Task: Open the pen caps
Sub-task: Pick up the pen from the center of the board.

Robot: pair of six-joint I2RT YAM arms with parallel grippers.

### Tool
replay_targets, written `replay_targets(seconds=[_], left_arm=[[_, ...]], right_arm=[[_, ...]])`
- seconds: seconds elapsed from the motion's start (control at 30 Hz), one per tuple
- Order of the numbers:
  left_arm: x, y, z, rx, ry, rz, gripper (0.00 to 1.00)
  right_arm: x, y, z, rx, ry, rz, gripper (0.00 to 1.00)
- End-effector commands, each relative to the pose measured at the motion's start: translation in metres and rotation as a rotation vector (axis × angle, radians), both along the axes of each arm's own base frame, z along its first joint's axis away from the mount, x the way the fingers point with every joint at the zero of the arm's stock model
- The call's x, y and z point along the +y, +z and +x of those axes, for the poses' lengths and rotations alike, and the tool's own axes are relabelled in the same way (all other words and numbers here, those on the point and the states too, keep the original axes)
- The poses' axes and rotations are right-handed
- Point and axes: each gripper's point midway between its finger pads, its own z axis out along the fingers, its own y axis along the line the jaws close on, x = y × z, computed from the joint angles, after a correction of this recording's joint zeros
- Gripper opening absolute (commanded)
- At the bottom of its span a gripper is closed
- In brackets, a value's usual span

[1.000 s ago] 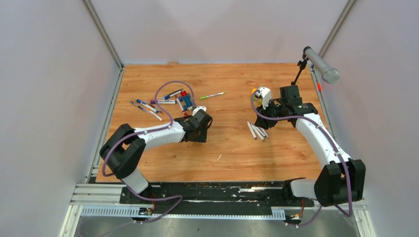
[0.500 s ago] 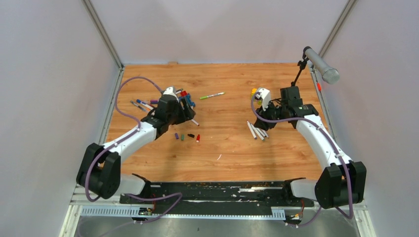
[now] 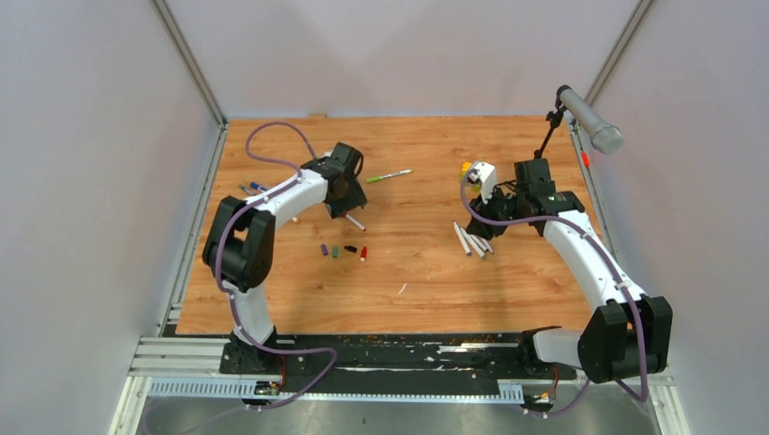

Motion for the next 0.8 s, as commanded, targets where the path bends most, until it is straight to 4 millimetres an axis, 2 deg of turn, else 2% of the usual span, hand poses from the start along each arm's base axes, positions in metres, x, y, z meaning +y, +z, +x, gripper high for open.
replay_targets(seconds=[0.0, 0.43, 0.63, 0.77], left_arm=[[0.006, -0.016, -0.015, 0.1, 0.018, 0.111, 0.62], [0.005, -0.052, -0.011, 0.148, 0.003, 0.152, 0.43], [0.006, -0.057, -0.014, 0.157, -0.015, 0.159, 0.25], [0.007, -0.053, -0.016, 0.146, -0.026, 0.159, 0.14]], right_arm=[[0.004, 0.007, 0.001, -0.044, 0.031, 0.021, 0.36], [0.004, 0.006, 0.0, -0.042, 0.034, 0.021, 0.36], [0.004, 0.007, 0.0, -0.044, 0.034, 0.021, 0.36], [0.004, 0.007, 0.0, -0.045, 0.037, 0.022, 0.36]])
